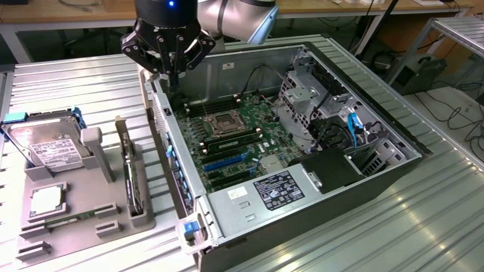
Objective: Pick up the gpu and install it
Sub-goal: 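Reach for the gpu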
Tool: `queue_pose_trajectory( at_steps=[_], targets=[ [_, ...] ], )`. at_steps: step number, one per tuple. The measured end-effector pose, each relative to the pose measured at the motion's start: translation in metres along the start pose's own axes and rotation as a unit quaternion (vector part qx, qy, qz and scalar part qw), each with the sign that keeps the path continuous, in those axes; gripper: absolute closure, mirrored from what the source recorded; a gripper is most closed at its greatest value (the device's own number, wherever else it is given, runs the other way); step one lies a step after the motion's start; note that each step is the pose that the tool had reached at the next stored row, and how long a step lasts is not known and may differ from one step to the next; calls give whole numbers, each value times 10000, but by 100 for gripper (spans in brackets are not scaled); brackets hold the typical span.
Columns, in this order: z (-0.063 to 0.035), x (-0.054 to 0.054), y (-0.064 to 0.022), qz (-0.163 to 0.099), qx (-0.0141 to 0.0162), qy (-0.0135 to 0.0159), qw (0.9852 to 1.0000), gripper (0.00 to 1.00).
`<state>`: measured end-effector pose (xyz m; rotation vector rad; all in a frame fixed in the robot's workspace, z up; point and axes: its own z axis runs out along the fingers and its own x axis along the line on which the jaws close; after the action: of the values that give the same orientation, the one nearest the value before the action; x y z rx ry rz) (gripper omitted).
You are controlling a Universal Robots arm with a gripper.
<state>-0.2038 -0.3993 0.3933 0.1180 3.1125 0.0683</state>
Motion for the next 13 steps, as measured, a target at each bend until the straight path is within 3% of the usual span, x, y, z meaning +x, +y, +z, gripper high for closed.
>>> queue_pose_trajectory(
  at_steps=[13],
  targets=[
    [0,21,-2,0,0,0,10000,89]
  ],
)
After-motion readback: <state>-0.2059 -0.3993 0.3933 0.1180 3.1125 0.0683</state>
